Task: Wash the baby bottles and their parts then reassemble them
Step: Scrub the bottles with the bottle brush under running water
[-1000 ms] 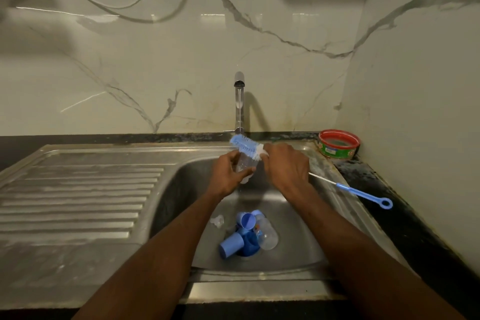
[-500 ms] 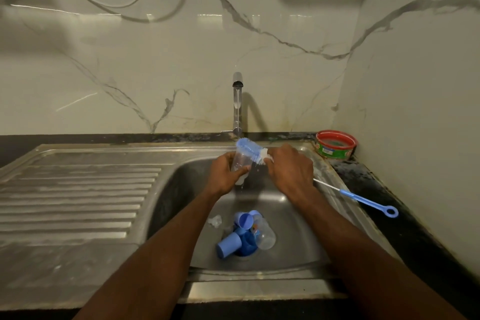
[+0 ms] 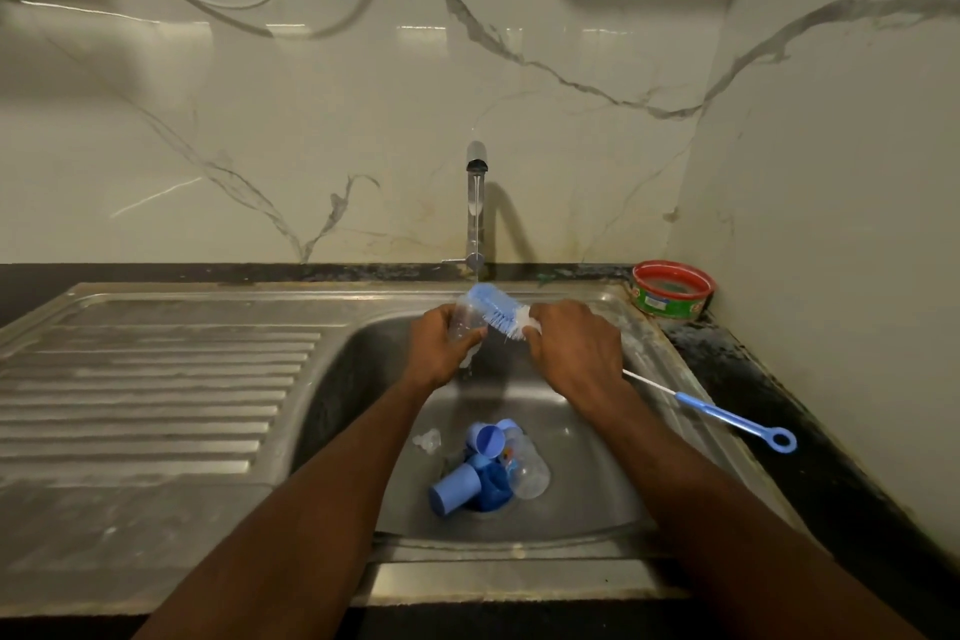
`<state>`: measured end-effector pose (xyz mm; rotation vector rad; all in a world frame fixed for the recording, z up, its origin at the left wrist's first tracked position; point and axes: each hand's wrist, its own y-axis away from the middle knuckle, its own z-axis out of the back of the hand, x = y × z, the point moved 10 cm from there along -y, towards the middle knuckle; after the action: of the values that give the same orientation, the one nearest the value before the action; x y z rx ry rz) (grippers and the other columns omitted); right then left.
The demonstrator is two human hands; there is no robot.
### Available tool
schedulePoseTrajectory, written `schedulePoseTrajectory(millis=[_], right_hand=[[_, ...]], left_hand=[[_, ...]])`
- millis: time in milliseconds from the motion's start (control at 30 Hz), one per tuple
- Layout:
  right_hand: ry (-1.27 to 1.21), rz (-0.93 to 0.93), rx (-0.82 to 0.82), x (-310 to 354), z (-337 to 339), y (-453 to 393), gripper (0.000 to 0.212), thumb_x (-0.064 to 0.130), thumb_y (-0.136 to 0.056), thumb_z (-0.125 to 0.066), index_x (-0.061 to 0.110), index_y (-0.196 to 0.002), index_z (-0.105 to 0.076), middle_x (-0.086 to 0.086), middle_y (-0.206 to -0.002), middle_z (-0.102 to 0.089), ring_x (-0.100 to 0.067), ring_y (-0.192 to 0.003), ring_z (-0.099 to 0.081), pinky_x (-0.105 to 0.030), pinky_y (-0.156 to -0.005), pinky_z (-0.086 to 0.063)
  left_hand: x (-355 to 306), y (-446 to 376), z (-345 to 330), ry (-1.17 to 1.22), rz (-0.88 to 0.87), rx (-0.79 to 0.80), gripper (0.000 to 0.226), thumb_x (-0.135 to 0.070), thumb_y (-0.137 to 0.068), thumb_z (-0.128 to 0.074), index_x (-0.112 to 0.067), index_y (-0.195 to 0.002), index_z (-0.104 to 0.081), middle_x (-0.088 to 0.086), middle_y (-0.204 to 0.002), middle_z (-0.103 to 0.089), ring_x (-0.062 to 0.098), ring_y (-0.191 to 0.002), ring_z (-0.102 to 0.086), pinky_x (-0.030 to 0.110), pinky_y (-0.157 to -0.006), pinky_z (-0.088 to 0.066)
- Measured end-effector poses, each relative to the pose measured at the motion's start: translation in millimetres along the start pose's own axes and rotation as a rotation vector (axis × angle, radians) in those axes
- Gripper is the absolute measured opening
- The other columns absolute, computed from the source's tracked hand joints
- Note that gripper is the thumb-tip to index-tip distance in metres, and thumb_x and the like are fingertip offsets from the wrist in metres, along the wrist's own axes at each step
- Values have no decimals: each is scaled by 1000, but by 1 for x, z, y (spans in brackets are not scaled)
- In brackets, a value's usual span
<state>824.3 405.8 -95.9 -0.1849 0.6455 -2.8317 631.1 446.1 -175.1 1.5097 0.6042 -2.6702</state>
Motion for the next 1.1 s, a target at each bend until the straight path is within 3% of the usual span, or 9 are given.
schedulePoseTrajectory(millis=[200, 267, 367, 500, 633, 733, 900, 1000, 1100], right_hand=[[-15, -9, -36, 2, 3, -10, 23, 32, -96, -61, 26, -117, -67, -3, -105, -65, -25, -88, -67, -31, -62, -38], [-24, -29, -33, 1, 2, -12, 24, 34, -95, -62, 25, -118, -66, -4, -105, -65, -24, -87, -66, -31, -63, -39], [-55, -45, -12, -8, -2, -7, 27, 39, -96, -61, 27, -119, -67, -3, -106, -68, -24, -89, -67, -31, -63, -40], [-70, -27, -15, -9, -3, -2, 27, 41, -98, -57, 27, -119, -67, -2, -104, -69, -23, -85, -66, -30, -63, -40], [-96, -74, 6, -8, -3, -12, 23, 35, -97, -62, 27, -118, -68, 0, -100, -69, -18, -71, -54, -27, -57, -33], [-72, -50, 0, -7, -4, -8, 26, 39, -97, -59, 27, -118, -68, -1, -104, -70, -22, -84, -66, -29, -62, -38], [-90, 3, -9, -2, -4, 1, 30, 43, -99, -54, 28, -121, -66, -3, -108, -70, -25, -93, -67, -33, -68, -45], [-149, -29, -26, 2, 0, -8, 28, 39, -99, -54, 28, -122, -66, -2, -107, -69, -24, -92, -66, -32, -67, -43], [-173, -48, -46, 1, 5, -11, 27, 40, -100, -54, 29, -121, -65, -2, -109, -68, -26, -94, -66, -32, -67, -38]], left_hand=[[-18, 8, -25, -62, -140, 208, 54, -36, -87, -78, -18, -133, -58, -4, -126, -64, 9, -114, -60, 32, -100, -51], [-16, 4, -18, -62, -115, 134, 58, -35, -86, -78, -16, -136, -57, 1, -130, -64, 13, -117, -60, 35, -101, -51], [-5, -2, 0, -4, -33, 25, 47, -30, -89, -77, -14, -130, -60, 4, -124, -67, 13, -110, -64, 23, -88, -52], [-6, 1, -3, -19, -53, 77, 50, -29, -89, -76, -15, -133, -58, -1, -126, -65, 13, -114, -62, 13, -80, -46], [-16, 6, -16, -84, -108, 161, 65, -33, -85, -80, -16, -142, -53, 1, -138, -61, 15, -124, -58, 28, -101, -48], [-7, 1, -6, -95, -58, 80, 60, -35, -85, -80, -17, -136, -56, 2, -132, -64, 16, -118, -60, 38, -102, -52], [1, -1, 3, -75, -12, 26, 55, -32, -87, -78, -15, -135, -56, -2, -127, -63, 14, -113, -61, 17, -82, -47], [-24, 8, -14, -113, -165, 146, 60, -35, -86, -79, -14, -138, -56, 0, -132, -63, 14, -119, -60, 25, -96, -49], [-23, 1, -3, -40, -161, 60, 57, -40, -84, -79, -18, -133, -60, -1, -129, -67, 12, -114, -63, 34, -99, -54]])
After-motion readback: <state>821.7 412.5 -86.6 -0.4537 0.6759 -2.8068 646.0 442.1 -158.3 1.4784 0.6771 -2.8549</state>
